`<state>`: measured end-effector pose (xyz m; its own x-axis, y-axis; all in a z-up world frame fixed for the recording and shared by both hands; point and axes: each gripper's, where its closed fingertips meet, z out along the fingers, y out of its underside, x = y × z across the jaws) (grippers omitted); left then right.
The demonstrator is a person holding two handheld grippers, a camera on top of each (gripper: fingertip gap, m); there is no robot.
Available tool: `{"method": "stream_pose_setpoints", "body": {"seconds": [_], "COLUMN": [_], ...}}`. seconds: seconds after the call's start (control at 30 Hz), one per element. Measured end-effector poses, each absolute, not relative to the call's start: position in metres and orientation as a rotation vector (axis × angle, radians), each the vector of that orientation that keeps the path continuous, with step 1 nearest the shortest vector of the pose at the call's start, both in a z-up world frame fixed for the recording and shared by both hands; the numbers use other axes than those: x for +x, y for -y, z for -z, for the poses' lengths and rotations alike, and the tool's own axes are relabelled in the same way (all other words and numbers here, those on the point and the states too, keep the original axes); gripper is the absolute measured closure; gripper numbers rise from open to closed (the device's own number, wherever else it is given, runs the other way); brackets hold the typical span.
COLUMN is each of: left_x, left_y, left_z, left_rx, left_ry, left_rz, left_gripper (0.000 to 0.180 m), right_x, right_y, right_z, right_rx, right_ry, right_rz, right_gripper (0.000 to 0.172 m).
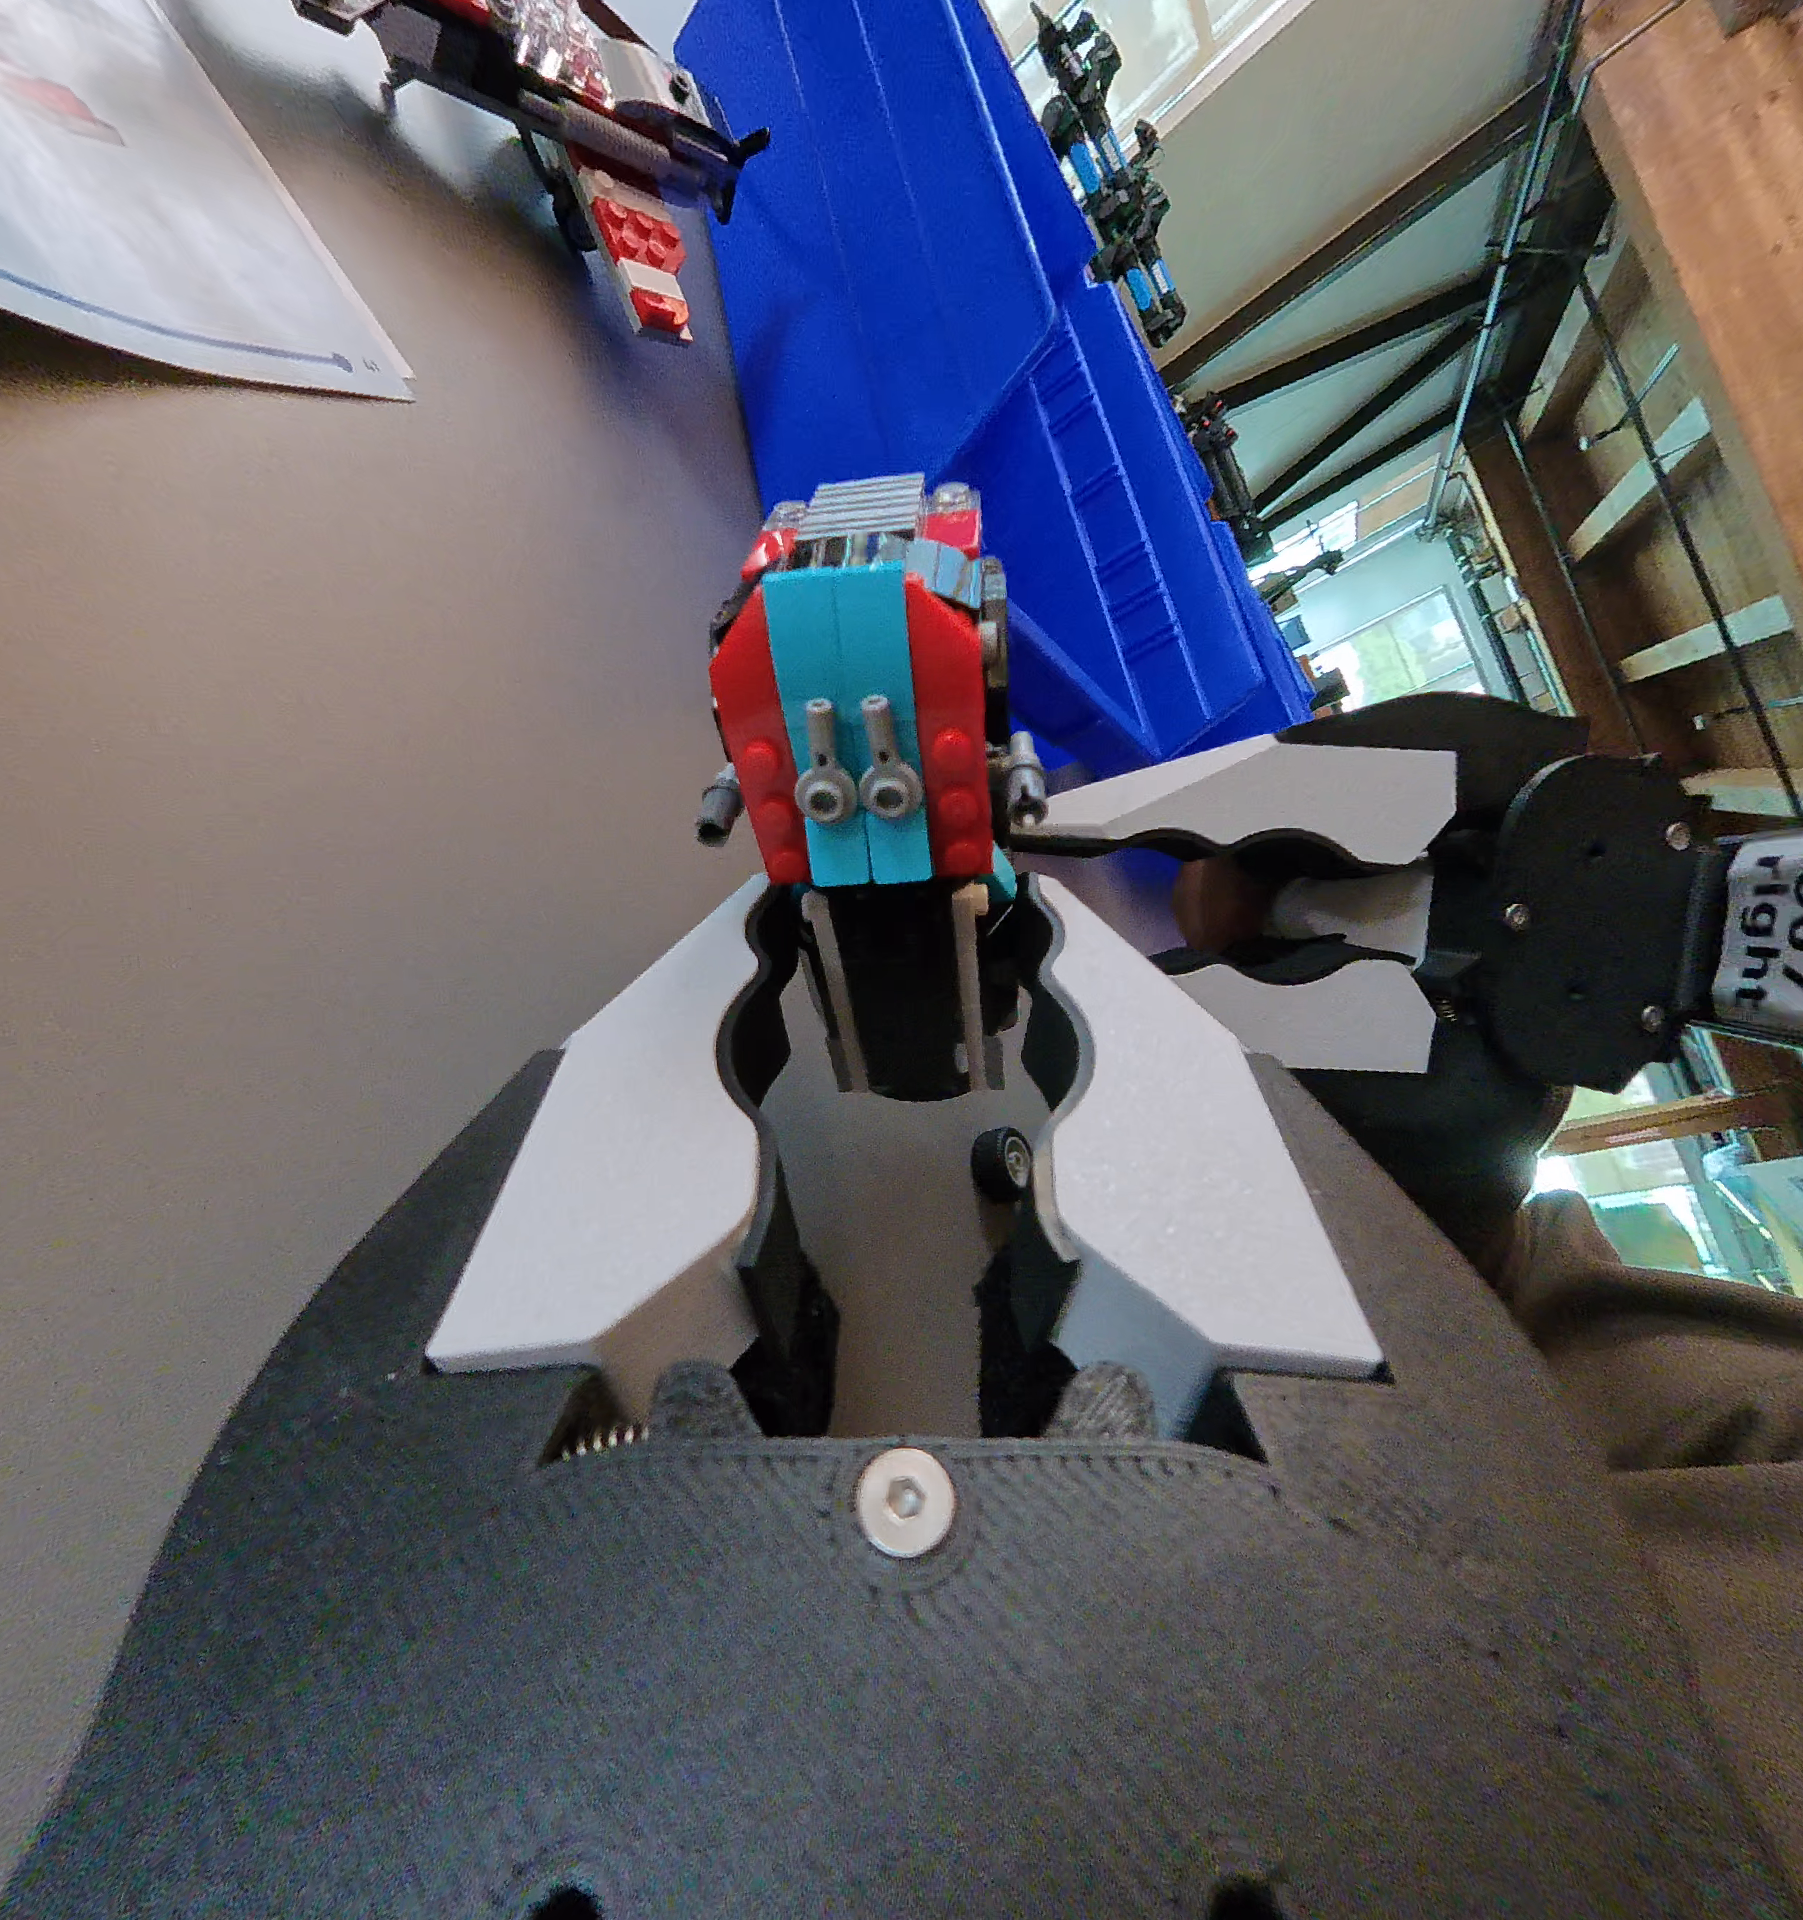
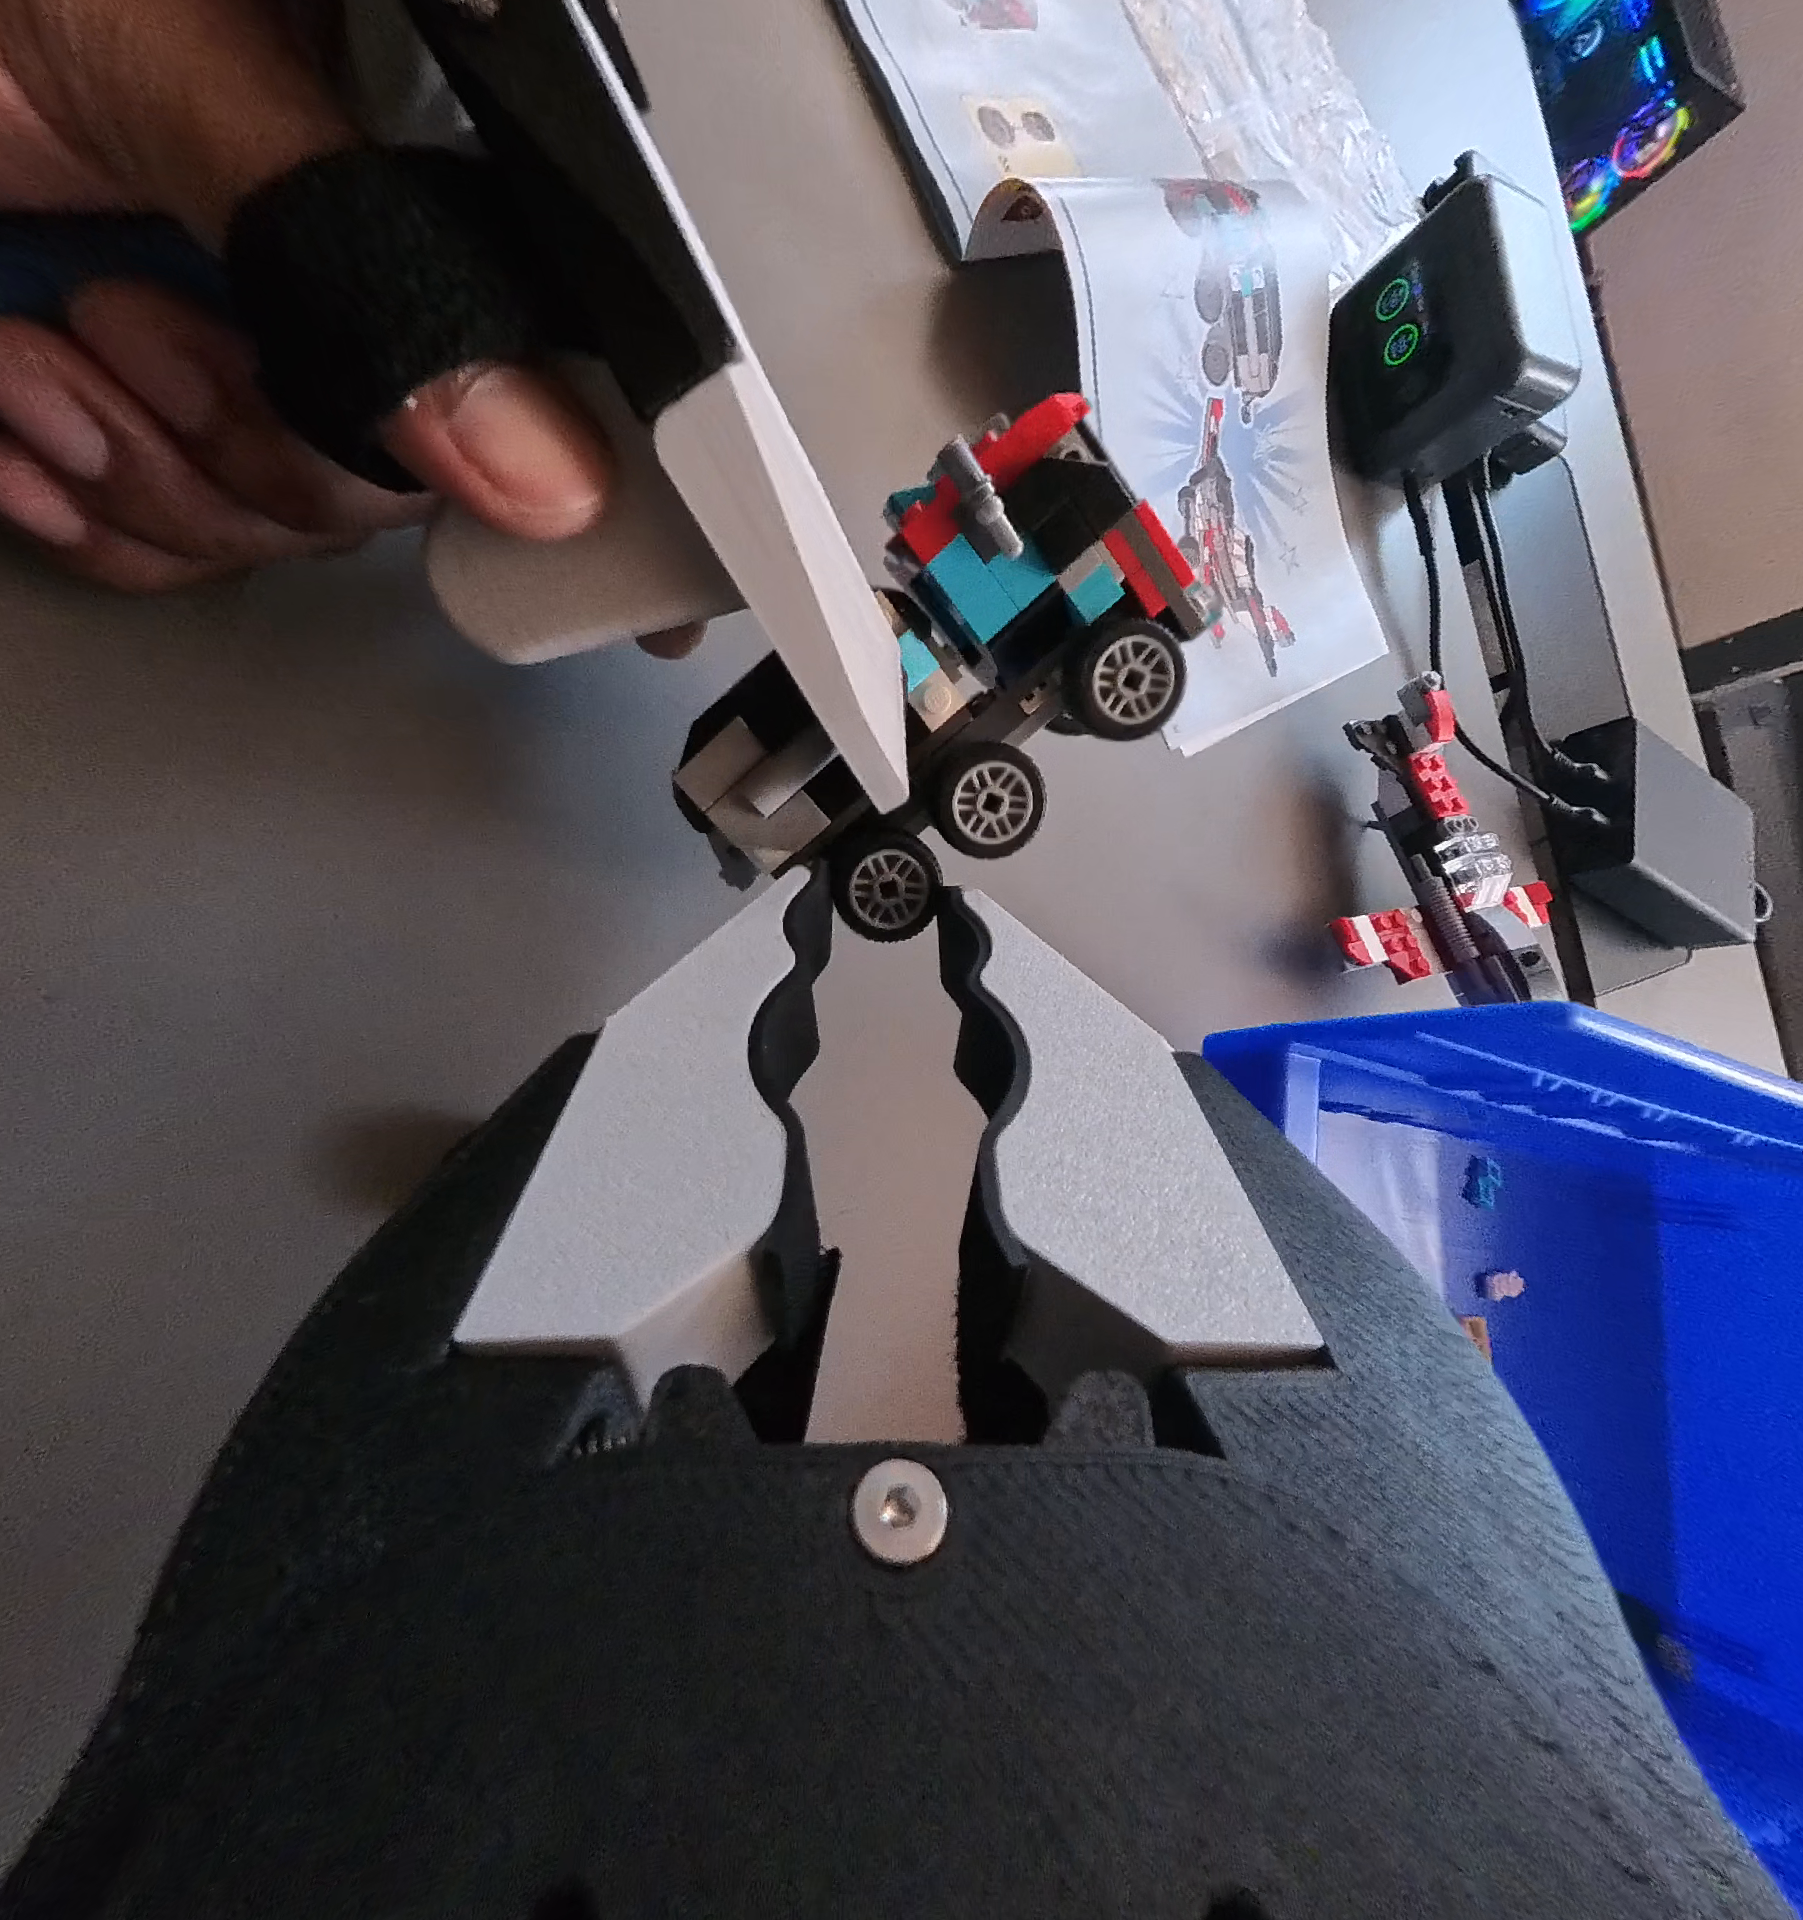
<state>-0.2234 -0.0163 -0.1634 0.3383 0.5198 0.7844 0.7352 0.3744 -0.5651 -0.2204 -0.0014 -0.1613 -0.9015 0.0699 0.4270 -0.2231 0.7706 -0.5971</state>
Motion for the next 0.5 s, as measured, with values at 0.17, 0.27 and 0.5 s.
{"method": "stream_pose_setpoints", "body": {"seconds": [0.17, 0.27, 0.5], "left_x": [-0.225, -0.228, -0.234], "left_y": [0.018, 0.021, 0.027], "left_z": [0.158, 0.154, 0.141], "left_rx": [-1.227, -1.172, -1.007], "left_ry": [1.295, 1.286, 1.253], "left_rz": [0.259, 0.293, 0.424], "left_gripper": [0.136, 0.137, 0.136], "right_x": [-0.222, -0.220, -0.217], "right_y": [0.004, 0.005, -0.004], "right_z": [0.153, 0.146, 0.128], "right_rx": [0.048, -0.001, -0.073], "right_ry": [2.513, 2.502, 2.437], "right_rz": [-1.081, -1.250, -1.587], "right_gripper": [0.150, 0.143, 0.131]}}
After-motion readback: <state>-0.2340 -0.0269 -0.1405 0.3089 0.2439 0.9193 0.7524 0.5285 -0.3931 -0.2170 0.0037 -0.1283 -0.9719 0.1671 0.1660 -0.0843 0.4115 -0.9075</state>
